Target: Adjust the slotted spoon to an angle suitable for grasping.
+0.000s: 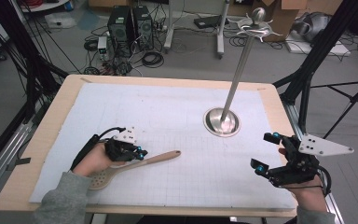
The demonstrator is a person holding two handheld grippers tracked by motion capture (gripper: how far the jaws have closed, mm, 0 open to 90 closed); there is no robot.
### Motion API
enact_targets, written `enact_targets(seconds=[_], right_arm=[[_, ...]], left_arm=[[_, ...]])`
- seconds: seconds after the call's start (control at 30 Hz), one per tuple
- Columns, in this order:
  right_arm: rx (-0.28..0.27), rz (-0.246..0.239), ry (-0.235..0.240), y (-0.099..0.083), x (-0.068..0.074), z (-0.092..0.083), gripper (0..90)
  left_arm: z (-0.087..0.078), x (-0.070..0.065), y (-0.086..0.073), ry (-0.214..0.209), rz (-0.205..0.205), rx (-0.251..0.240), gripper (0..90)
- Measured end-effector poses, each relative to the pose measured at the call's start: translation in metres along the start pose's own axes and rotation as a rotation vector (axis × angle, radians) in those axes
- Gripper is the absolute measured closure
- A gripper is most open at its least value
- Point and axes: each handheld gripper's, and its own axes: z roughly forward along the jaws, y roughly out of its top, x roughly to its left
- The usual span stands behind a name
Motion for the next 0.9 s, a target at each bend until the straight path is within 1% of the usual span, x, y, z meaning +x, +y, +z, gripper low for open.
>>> enact_targets(seconds=[0.1,0.13,0.2,0.27,0.3,0.33,0.37,0.4,0.43,0.53,0.6,0.67,0.7,0.77,0.8,0.83,0.9], right_arm=[[0.001,-0.003,-0.001,0.000,0.000,0.001,1.4],[0.004,0.002,0.001,0.000,0.001,0.001,1.4],[0.003,-0.001,0.002,0.000,0.000,0.001,1.4],[0.002,0.001,0.002,0.001,0.000,0.002,1.5],[0.004,0.001,0.002,0.001,0.000,0.002,1.4],[0.005,0.002,0.002,0.001,0.000,0.002,1.5],[0.006,0.006,0.003,0.001,0.000,0.003,1.4],[0.005,0.002,0.005,0.001,-0.001,0.004,1.4],[0.008,0.005,0.005,0.001,-0.001,0.004,1.4],[0.006,0.001,0.013,0.001,-0.002,0.007,1.4],[0.007,0.000,0.016,0.001,-0.002,0.009,1.4],[0.008,-0.001,0.018,0.001,-0.003,0.011,1.4],[0.010,0.002,0.019,0.002,-0.003,0.012,1.4],[0.009,-0.006,0.019,0.002,-0.004,0.014,1.4],[0.011,0.002,0.023,0.002,-0.004,0.015,1.4],[0.008,-0.006,0.025,0.002,-0.005,0.016,1.4],[0.012,-0.001,0.032,0.002,-0.005,0.019,1.4]], left_arm=[[-0.005,0.000,0.001,0.016,-0.003,-0.006,89.4],[-0.006,-0.001,0.002,0.019,-0.009,-0.014,88.8],[-0.009,-0.003,0.004,0.014,-0.013,-0.025,86.0],[-0.012,-0.004,0.005,0.013,0.002,-0.026,82.9],[-0.012,-0.006,0.006,0.017,-0.008,-0.031,81.0],[-0.013,-0.006,0.007,0.020,-0.003,-0.023,79.3],[-0.014,-0.006,0.007,0.023,0.004,-0.017,76.6],[-0.015,-0.007,0.007,0.028,0.003,-0.019,73.3],[-0.016,-0.008,0.007,0.027,0.002,-0.016,71.8],[-0.017,-0.010,0.006,0.024,0.004,-0.017,63.5],[-0.019,-0.011,0.005,0.014,0.015,-0.015,59.7],[-0.021,-0.012,0.003,0.003,0.036,-0.022,56.0],[-0.023,-0.013,0.003,0.002,0.038,-0.028,54.2],[-0.025,-0.013,0.002,-0.012,0.027,-0.039,47.7],[-0.026,-0.013,0.002,-0.010,0.025,-0.039,44.0],[-0.026,-0.014,0.001,-0.008,0.012,-0.051,39.8],[-0.028,-0.014,0.000,0.005,0.009,-0.039,31.6]])
